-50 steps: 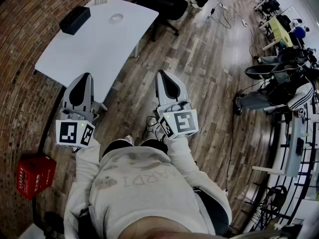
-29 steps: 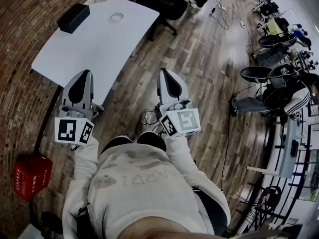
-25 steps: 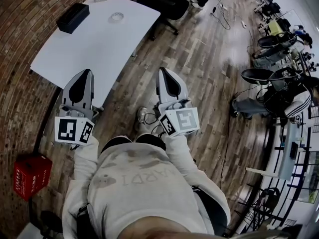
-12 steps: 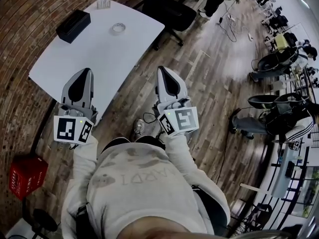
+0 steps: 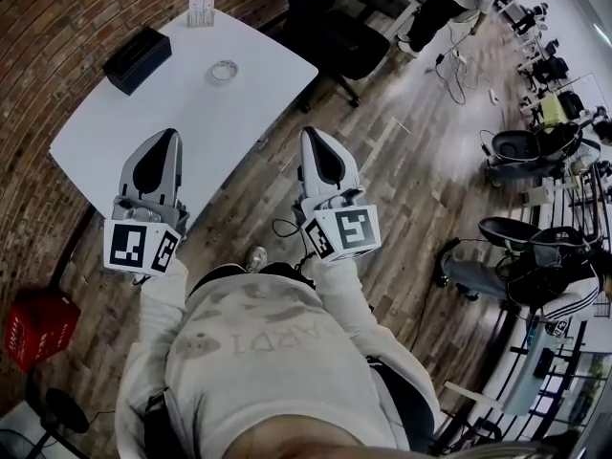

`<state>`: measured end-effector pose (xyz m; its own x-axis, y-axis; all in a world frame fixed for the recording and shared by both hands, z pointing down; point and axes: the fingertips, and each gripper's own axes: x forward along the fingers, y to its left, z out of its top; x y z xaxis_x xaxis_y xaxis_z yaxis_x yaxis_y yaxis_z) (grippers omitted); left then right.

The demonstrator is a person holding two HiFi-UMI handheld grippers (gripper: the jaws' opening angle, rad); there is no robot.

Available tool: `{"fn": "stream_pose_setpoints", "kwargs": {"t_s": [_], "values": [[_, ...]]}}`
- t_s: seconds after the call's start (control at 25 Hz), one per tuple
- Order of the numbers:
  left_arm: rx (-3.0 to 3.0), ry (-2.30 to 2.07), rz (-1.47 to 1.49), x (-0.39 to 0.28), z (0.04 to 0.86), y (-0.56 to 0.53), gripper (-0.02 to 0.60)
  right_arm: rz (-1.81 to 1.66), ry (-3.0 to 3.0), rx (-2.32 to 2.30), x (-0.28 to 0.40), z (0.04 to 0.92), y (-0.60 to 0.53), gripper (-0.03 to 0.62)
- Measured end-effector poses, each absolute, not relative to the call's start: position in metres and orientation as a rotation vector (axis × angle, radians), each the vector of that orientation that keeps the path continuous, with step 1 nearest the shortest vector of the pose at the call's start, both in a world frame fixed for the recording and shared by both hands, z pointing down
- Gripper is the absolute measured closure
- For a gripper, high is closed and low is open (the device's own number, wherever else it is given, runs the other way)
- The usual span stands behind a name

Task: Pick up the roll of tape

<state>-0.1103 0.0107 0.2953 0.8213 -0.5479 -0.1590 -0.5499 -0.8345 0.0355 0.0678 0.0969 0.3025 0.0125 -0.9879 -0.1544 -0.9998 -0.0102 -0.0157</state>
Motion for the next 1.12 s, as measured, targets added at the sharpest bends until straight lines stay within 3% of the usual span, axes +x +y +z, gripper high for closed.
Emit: {"fn": "stream_pose_setpoints", "kwargs": {"t_s": [0.6,1.12], "values": [[-2.942,0.967,0.216,-0.043,0.301,-0.001,0.580,0.089,2.162,-2.059,0.136,0.320,0.073,0.583],[-2.945,0.979,0.201,0.004,0.309,-0.085,0.580,0.052,2.193,-2.061,0.182,0.333,-0.015,0.583]]}}
